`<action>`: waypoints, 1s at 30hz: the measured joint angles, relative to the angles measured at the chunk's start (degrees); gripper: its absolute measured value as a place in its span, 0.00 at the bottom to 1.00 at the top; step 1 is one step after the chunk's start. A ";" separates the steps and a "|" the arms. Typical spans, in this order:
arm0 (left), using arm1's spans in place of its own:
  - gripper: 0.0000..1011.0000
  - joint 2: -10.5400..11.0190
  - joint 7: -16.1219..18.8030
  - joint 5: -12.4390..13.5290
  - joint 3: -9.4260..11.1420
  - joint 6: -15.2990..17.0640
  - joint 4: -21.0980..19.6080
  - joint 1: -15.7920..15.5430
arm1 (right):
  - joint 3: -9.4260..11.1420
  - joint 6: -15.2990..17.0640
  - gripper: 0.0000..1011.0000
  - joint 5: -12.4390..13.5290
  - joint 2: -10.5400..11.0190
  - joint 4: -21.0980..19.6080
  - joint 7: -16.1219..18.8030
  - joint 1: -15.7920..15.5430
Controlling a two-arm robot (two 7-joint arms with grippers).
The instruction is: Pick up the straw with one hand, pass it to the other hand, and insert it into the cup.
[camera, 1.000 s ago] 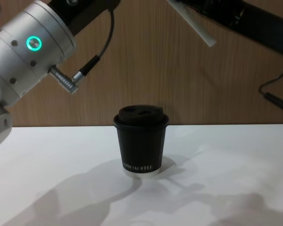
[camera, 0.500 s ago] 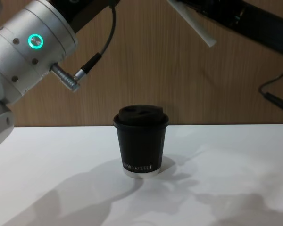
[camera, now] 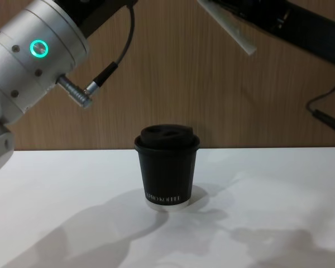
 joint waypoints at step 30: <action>0.00 6.19 6.95 10.62 -0.54 -3.44 -4.78 0.36 | 0.00 0.00 0.91 0.00 0.00 0.00 0.00 0.00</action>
